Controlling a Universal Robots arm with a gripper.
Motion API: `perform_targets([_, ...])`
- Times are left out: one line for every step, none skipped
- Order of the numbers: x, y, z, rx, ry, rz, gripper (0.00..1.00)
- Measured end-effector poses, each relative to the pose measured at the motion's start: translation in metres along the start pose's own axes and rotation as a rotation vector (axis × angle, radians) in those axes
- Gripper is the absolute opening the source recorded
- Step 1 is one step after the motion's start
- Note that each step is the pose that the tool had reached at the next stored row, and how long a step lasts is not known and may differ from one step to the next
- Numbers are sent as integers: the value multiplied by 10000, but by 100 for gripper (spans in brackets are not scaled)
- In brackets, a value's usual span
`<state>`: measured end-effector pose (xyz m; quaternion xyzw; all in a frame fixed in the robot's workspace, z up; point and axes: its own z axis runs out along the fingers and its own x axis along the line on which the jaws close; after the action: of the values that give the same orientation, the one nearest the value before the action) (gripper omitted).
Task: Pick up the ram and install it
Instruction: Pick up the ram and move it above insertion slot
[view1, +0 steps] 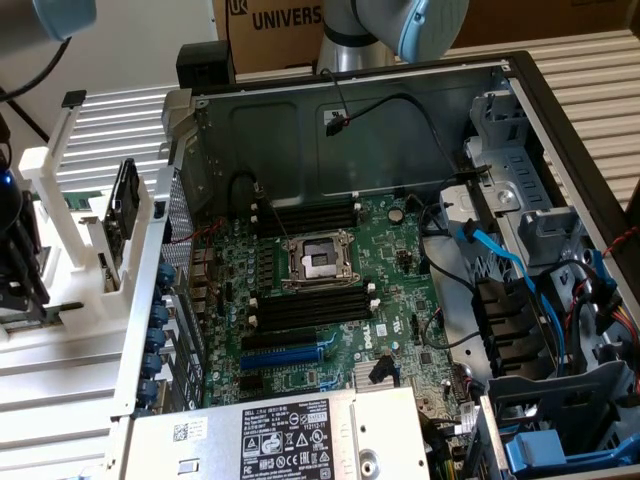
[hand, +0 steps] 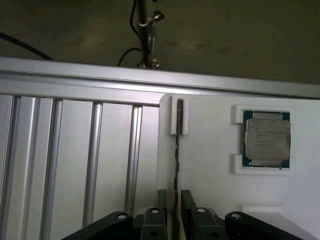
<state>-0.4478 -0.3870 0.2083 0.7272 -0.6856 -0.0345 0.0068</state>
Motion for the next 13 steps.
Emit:
perform_targets([0, 0, 7, 1, 2, 0, 26])
perform_targets([1, -1, 13, 0, 3, 0, 26])
perform_targets([1, -3, 31, 0, 4, 1, 26])
perform_targets([1, -6, 35, 0, 4, 3, 26])
perform_targets([2, -14, 42, -1, 5, 1, 26])
perform_targets([3, -18, 47, 0, 4, 1, 26])
perform_targets([3, -25, 51, 3, 3, 0, 26])
perform_targets([3, -29, 54, 4, 2, 0, 26])
perform_targets([1, -34, 56, 2, 3, 1, 26])
perform_targets([-1, -38, 57, 1, 3, 1, 26])
perform_targets([-11, -41, 59, 1, 3, 0, 26])
perform_targets([-14, -41, 59, 2, 3, -2, 26])
perform_targets([-15, -40, 59, 1, 4, -1, 26])
